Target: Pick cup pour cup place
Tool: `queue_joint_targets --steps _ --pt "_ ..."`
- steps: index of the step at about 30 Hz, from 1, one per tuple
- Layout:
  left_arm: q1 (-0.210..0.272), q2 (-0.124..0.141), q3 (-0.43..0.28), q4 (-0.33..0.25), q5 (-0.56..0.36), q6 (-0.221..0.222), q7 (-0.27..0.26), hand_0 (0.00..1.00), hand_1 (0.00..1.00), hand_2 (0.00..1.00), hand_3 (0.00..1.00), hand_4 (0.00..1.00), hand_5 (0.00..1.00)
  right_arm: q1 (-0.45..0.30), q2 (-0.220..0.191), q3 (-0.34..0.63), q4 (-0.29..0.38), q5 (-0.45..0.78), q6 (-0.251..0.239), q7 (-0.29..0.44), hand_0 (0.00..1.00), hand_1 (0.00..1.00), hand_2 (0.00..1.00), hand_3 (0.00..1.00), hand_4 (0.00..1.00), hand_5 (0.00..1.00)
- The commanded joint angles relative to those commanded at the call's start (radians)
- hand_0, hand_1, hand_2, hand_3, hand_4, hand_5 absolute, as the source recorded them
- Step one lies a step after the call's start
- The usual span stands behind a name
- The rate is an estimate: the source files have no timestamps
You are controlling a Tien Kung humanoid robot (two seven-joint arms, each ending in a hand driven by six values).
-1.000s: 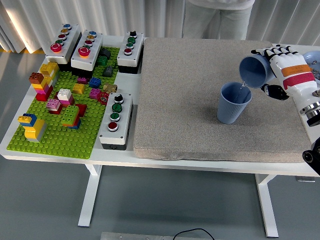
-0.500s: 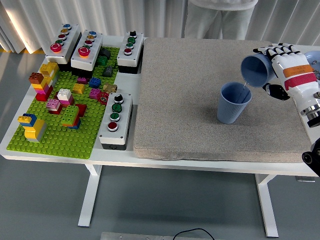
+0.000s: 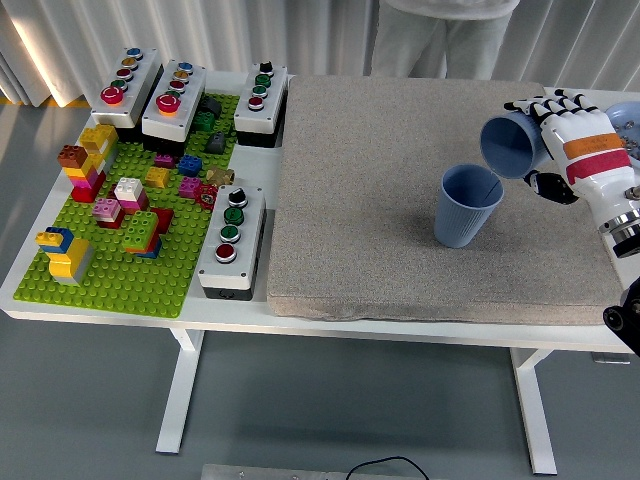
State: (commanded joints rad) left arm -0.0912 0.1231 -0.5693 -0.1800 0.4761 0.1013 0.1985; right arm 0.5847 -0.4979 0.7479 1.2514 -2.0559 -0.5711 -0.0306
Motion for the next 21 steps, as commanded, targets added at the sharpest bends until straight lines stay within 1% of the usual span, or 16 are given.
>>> queue_joint_targets --steps 8,12,15,18,19,21 --pt "-0.001 0.000 -0.001 0.000 0.000 0.000 0.000 0.733 0.778 0.824 0.678 0.509 0.948 -0.004 0.001 0.008 0.008 0.012 0.008 -0.006 0.889 0.685 0.543 0.556 0.650 0.011" --pt "-0.001 0.000 -0.001 0.000 0.000 0.000 0.000 0.732 0.778 0.824 0.678 0.509 0.947 -0.010 0.006 0.020 0.010 0.054 0.032 -0.009 0.889 0.686 0.543 0.554 0.648 0.013" --pt "-0.001 -0.001 -0.005 0.000 0.002 0.000 0.000 0.732 0.778 0.824 0.678 0.509 0.947 -0.013 0.012 0.033 0.012 0.132 0.057 -0.004 0.889 0.686 0.543 0.554 0.648 0.013" --pt "-0.001 -0.001 -0.007 0.000 0.003 0.000 0.000 0.732 0.776 0.823 0.679 0.508 0.947 -0.015 0.019 0.057 0.007 0.247 0.084 0.011 0.879 0.684 0.544 0.554 0.647 0.012" --pt "-0.001 -0.002 -0.008 0.000 0.004 0.000 0.001 0.732 0.776 0.823 0.679 0.508 0.947 -0.016 0.022 0.071 0.004 0.286 0.103 0.018 0.879 0.684 0.544 0.554 0.647 0.012" --pt "-0.001 -0.002 -0.007 0.000 0.003 0.000 0.000 0.732 0.776 0.823 0.679 0.508 0.947 -0.017 0.024 0.091 0.001 0.370 0.125 0.024 0.879 0.684 0.544 0.554 0.647 0.012"
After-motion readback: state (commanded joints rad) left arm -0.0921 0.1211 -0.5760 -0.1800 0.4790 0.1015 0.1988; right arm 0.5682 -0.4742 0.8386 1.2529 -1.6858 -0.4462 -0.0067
